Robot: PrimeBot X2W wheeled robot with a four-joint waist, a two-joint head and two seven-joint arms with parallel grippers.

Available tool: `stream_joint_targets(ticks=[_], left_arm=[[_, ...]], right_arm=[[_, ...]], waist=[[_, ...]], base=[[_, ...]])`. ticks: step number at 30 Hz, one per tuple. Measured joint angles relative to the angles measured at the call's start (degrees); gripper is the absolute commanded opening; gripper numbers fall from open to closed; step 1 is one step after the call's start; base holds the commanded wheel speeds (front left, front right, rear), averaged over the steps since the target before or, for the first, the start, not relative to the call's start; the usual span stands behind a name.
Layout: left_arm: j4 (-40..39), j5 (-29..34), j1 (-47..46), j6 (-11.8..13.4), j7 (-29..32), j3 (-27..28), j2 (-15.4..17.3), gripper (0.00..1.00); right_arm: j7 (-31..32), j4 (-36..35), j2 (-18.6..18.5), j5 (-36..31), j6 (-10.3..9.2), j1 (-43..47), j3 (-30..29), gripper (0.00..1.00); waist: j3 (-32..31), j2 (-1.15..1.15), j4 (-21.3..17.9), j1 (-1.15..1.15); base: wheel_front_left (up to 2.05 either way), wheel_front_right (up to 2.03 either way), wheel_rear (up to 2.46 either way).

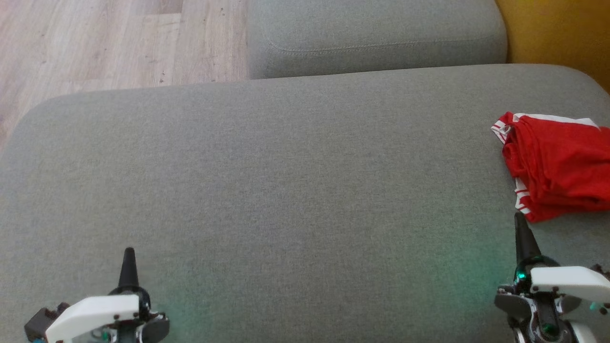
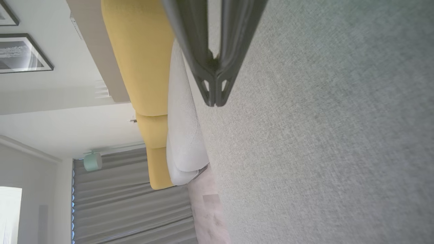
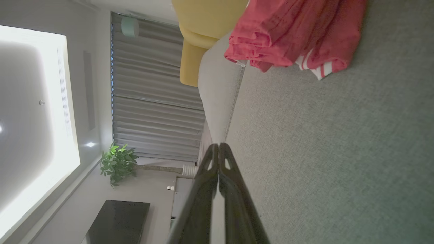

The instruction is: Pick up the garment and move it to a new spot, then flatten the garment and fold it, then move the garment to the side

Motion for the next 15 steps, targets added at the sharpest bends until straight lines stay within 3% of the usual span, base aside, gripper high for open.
stream_joint_targets(ticks=[15], left_arm=[[-0.23,-7.13,-1.22,-2.23,2.52,3.49,-1.34,0.00]], right_arm=[[1.44,-0.43,0.00,9.31,0.00,-0.96,-2.03,0.00]], waist=[[0.27,0.00,-0.12,0.00]], base=[[0.00,0.00,0.00]])
